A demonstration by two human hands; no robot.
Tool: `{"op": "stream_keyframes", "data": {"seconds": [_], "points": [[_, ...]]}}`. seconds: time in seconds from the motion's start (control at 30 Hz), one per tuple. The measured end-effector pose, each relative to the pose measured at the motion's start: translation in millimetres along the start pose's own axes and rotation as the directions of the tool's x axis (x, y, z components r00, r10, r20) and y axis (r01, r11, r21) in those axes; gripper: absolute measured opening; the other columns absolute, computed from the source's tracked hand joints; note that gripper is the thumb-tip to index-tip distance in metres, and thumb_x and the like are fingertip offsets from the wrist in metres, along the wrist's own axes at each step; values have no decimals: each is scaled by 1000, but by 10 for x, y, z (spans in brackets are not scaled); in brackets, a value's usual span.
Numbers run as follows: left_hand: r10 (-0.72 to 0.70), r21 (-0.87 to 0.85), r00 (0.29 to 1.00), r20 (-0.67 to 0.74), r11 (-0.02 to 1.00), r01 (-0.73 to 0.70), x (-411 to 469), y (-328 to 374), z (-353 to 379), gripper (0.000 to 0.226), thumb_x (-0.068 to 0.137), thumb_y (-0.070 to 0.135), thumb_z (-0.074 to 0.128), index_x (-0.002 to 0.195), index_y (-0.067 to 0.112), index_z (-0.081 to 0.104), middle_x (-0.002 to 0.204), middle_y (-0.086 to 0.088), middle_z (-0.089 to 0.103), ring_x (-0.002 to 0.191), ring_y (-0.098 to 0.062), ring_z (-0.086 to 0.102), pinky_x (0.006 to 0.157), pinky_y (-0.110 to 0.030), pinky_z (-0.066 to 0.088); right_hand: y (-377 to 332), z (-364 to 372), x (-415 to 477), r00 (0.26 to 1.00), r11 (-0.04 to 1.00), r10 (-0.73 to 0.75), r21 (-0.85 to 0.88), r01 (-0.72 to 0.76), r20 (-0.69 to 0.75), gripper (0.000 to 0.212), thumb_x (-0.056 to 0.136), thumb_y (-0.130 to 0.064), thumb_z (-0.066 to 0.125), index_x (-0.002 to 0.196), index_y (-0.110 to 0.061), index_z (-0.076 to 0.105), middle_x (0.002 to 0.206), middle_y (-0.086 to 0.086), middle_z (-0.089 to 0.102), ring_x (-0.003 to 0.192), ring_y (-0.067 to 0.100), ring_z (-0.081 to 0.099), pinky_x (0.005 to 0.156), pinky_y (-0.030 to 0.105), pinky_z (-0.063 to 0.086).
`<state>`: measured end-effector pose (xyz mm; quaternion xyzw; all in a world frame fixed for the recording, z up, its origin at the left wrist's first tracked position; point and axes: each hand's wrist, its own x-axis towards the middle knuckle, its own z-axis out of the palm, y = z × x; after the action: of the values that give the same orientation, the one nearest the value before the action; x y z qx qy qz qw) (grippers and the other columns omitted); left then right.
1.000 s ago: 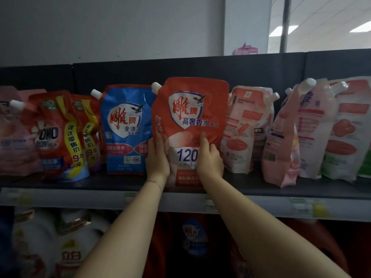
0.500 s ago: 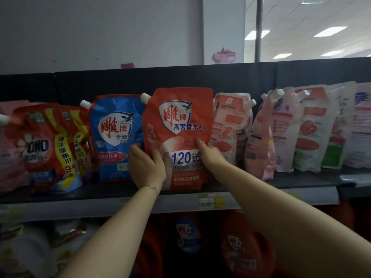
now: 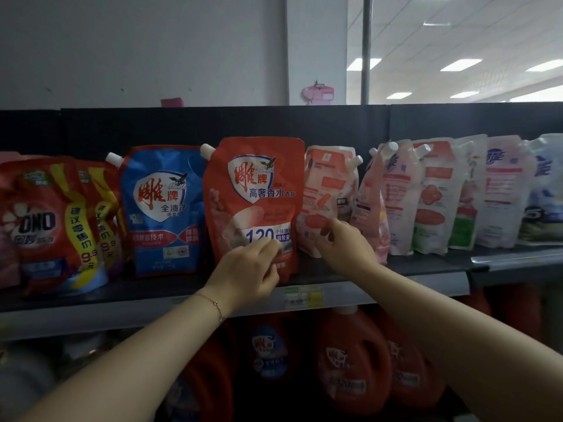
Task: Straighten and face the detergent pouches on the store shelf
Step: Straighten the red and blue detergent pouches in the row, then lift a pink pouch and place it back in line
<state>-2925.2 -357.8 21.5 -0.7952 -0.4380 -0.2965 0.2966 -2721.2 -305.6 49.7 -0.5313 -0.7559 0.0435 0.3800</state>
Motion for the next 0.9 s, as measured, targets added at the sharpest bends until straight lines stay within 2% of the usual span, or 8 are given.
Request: {"op": "stream_keyframes", "data": {"seconds": [0.17, 0.3, 0.4, 0.5, 0.57, 0.7, 0.8, 0.9], "points": [[-2, -62, 1000, 31, 998, 4, 82, 116, 100, 20, 81, 21, 48, 98, 15, 56, 83, 4, 56, 64, -14, 55, 52, -28, 48, 76, -55, -59, 999, 995, -53, -80, 52, -5, 30, 91, -39, 50, 112, -17, 54, 109, 0, 56, 97, 25, 57, 76, 36, 46], [-15, -99, 998, 59, 995, 21, 294, 259, 174, 17, 84, 19, 54, 100, 16, 55, 87, 4, 55, 66, -12, 53, 52, -25, 44, 232, -113, -32, 991, 976, -134, -171, 133, 10, 25, 92, -35, 50, 107, -15, 54, 103, 0, 55, 92, 23, 56, 72, 36, 47], [-59, -142, 994, 96, 987, 72, 499, 402, 237, 17, 89, 21, 52, 106, 17, 51, 96, 4, 51, 76, -15, 55, 61, -31, 49, 366, -140, 48, 975, 947, -216, -233, 221, 44, 24, 92, -30, 51, 109, -14, 55, 107, 4, 58, 98, 24, 56, 75, 38, 49], [-146, -180, 980, 133, 969, 169, 715, 524, 350, 20, 92, 22, 50, 112, 18, 46, 105, 2, 47, 86, -18, 55, 69, -36, 50, 466, -151, 145, 941, 898, -308, -284, 336, 138, 25, 90, -23, 53, 113, -13, 58, 114, 7, 59, 103, 26, 56, 81, 35, 48], [-258, -178, 945, 200, 939, 294, 878, 587, 456, 30, 93, 23, 50, 120, 16, 42, 115, -2, 45, 97, -24, 55, 78, -40, 50, 511, -154, 214, 910, 856, -356, -317, 409, 214, 28, 90, -21, 54, 117, -13, 59, 118, 7, 58, 108, 25, 55, 86, 35, 46], [-485, -166, 799, 355, 808, 565, 1159, 613, 736, 65, 85, 17, 58, 140, 12, 25, 142, -10, 31, 127, -32, 41, 103, -42, 41, 564, -127, 370, 843, 738, -387, -422, 526, 374, 34, 89, -21, 58, 121, -10, 60, 124, 6, 56, 115, 25, 52, 90, 37, 46], [-554, -151, 730, 400, 746, 649, 1281, 613, 921, 85, 79, 17, 62, 146, 13, 10, 151, -15, 17, 135, -36, 31, 111, -44, 34, 639, -89, 480, 821, 668, -386, -486, 563, 420, 32, 91, -20, 56, 121, -10, 61, 126, 6, 57, 118, 25, 51, 91, 39, 47], [-617, -123, 652, 440, 678, 725, 1356, 594, 1086, 100, 81, 20, 65, 150, 11, -8, 155, -16, 4, 138, -35, 27, 113, -37, 31, 724, -49, 566, 819, 617, -403, -539, 573, 410, 34, 93, -21, 54, 125, -10, 59, 128, 7, 57, 118, 25, 52, 96, 38, 44]]}}
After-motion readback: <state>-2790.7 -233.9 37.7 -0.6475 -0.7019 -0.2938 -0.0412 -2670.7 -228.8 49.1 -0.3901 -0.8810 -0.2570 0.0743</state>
